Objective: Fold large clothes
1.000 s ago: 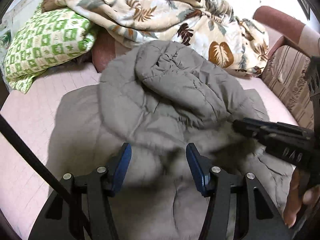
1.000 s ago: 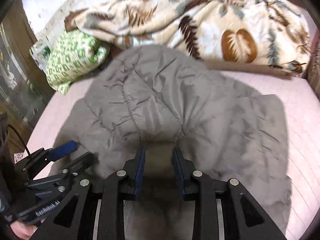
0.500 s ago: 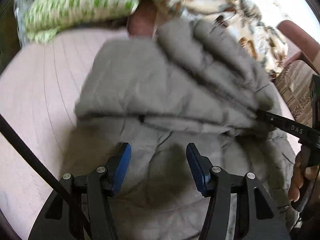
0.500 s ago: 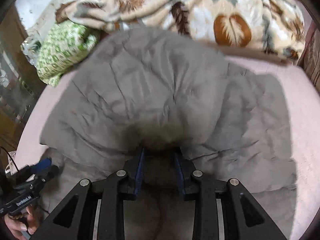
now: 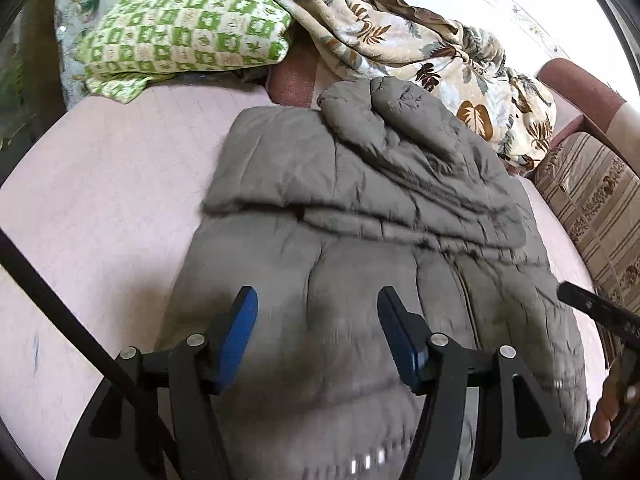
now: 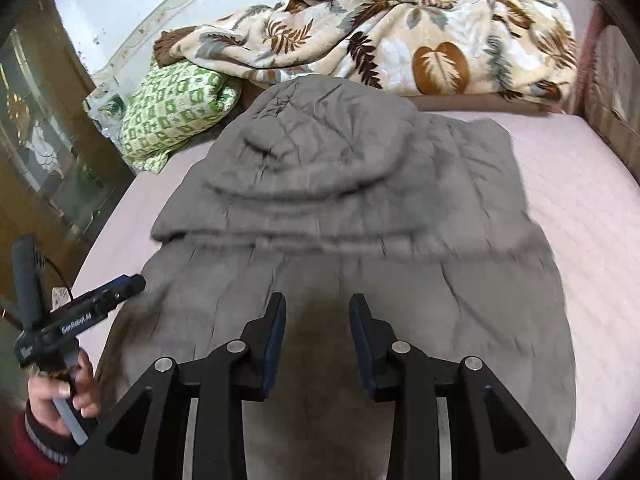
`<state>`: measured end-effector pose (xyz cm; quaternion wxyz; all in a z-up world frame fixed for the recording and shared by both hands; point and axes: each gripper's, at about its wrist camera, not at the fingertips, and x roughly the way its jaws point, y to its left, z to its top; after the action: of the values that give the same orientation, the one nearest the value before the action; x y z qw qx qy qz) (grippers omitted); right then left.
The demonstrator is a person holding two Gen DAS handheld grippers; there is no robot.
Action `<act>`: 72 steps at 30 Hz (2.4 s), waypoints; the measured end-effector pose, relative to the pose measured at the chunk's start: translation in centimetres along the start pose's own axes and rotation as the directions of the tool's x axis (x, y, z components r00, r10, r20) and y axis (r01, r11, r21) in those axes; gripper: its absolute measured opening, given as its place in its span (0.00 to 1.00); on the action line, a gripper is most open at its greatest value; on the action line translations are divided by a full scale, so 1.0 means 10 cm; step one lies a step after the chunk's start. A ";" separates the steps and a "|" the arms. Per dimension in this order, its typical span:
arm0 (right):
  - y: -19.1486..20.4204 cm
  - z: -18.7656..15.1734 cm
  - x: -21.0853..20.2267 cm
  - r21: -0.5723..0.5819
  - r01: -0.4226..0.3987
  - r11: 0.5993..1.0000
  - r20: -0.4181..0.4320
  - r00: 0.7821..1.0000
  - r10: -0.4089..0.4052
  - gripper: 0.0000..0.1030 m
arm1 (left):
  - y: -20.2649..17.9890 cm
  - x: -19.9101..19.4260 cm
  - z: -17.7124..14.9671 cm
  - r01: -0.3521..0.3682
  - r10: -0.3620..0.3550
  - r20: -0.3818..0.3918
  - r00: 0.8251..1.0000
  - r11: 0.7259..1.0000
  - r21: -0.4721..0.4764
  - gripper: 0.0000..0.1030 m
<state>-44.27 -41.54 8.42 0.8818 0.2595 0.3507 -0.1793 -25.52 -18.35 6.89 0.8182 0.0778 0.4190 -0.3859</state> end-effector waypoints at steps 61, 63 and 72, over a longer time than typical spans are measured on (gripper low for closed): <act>-0.23 -1.82 -0.80 0.017 -0.006 1.000 0.036 0.999 0.006 0.59 | -0.07 -0.47 -1.63 -0.163 0.153 0.085 0.985 0.980 0.116 1.00; -0.29 -1.83 -0.84 0.059 -0.041 0.997 0.050 0.998 0.038 0.59 | -0.06 -0.49 -1.63 -0.158 0.148 0.088 0.985 0.980 0.118 1.00; -0.51 -1.81 -1.17 0.145 -0.062 0.987 0.129 0.991 0.043 0.60 | -0.10 -0.55 -1.61 -0.181 0.169 0.101 0.981 0.975 0.129 1.00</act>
<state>-64.42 -33.55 3.87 0.8847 0.3220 0.2732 -0.1976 -38.24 -8.63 0.95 0.8596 0.1532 0.3461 -0.3433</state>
